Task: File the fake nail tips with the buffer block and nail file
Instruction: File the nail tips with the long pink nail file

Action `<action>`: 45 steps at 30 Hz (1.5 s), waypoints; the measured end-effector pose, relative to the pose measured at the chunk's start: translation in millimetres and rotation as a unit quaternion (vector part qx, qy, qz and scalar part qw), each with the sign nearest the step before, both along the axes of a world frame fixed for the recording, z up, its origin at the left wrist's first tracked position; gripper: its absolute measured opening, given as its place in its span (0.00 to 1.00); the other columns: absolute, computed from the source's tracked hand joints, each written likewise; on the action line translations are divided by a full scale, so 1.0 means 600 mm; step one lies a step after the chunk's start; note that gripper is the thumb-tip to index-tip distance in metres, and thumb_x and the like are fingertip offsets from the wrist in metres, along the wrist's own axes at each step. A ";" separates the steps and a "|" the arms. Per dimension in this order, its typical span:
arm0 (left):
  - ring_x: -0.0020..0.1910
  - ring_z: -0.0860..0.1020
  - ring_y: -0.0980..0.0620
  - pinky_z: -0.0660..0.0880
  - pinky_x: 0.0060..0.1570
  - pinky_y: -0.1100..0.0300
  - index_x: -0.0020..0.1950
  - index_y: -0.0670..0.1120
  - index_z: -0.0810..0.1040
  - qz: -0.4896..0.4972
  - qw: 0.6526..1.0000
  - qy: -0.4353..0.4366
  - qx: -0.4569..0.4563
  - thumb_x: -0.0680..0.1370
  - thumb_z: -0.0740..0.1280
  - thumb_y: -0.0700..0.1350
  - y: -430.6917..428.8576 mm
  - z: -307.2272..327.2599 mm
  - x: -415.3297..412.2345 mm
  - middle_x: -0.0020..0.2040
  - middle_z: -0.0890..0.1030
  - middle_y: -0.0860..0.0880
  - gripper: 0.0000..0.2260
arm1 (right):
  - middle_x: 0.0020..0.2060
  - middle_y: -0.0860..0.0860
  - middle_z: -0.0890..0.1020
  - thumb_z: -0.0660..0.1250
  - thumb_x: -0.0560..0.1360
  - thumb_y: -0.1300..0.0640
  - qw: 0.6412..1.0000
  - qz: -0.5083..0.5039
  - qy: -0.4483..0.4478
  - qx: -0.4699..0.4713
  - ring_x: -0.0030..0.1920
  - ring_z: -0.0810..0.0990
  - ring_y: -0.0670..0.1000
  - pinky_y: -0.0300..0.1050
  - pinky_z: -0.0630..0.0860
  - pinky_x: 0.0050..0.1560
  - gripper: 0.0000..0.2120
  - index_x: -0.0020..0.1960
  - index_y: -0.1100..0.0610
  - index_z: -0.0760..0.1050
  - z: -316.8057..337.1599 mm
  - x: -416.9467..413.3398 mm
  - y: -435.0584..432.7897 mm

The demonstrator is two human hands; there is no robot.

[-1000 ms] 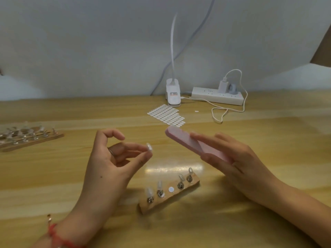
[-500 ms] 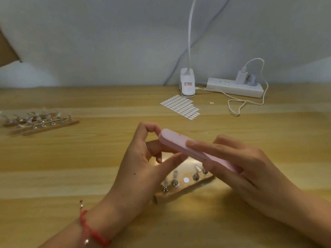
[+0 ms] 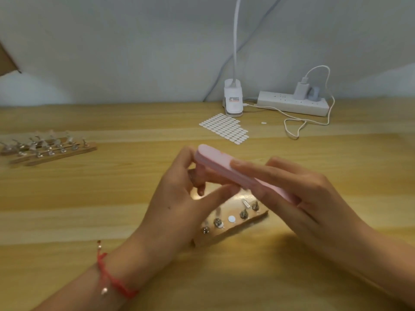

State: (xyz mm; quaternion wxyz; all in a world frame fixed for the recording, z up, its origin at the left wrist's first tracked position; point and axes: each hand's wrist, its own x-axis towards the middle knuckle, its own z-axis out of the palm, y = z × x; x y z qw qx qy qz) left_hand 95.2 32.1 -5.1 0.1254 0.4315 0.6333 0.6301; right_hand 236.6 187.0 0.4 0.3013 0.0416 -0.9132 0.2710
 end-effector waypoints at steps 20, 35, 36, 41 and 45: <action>0.34 0.81 0.48 0.75 0.33 0.68 0.47 0.38 0.72 -0.015 0.997 -0.074 0.026 0.64 0.73 0.48 0.009 0.006 0.009 0.38 0.84 0.46 0.20 | 0.40 0.46 0.75 0.59 0.82 0.48 1.000 0.005 -0.009 -0.002 0.40 0.75 0.45 0.36 0.70 0.40 0.19 0.72 0.44 0.70 -0.005 -0.002 -0.005; 0.42 0.85 0.51 0.78 0.42 0.65 0.43 0.46 0.61 -0.006 0.993 -0.103 0.063 0.67 0.72 0.40 -0.002 0.011 -0.008 0.40 0.86 0.45 0.18 | 0.40 0.44 0.74 0.61 0.80 0.54 0.999 0.006 0.011 -0.042 0.38 0.73 0.37 0.24 0.65 0.40 0.18 0.70 0.51 0.72 -0.001 0.004 0.000; 0.43 0.85 0.51 0.80 0.43 0.60 0.43 0.44 0.62 -0.001 0.995 -0.086 0.049 0.67 0.72 0.42 0.001 0.007 -0.003 0.40 0.86 0.46 0.18 | 0.39 0.44 0.74 0.61 0.80 0.53 0.999 0.005 0.003 -0.039 0.38 0.73 0.38 0.25 0.65 0.40 0.18 0.70 0.49 0.72 -0.004 0.000 -0.003; 0.46 0.84 0.49 0.72 0.55 0.33 0.43 0.46 0.67 0.018 0.997 -0.065 0.030 0.65 0.74 0.47 0.000 0.012 -0.001 0.43 0.86 0.48 0.17 | 0.39 0.43 0.74 0.60 0.81 0.51 0.999 -0.009 -0.012 -0.041 0.39 0.74 0.41 0.28 0.65 0.40 0.18 0.71 0.46 0.72 -0.008 -0.001 -0.004; 0.44 0.84 0.50 0.75 0.52 0.43 0.41 0.47 0.65 0.026 0.998 -0.044 0.025 0.65 0.78 0.45 0.008 0.006 0.008 0.40 0.86 0.52 0.21 | 0.43 0.48 0.79 0.60 0.81 0.49 0.997 -0.014 -0.010 -0.069 0.42 0.77 0.46 0.34 0.70 0.42 0.18 0.70 0.43 0.71 -0.007 -0.002 -0.008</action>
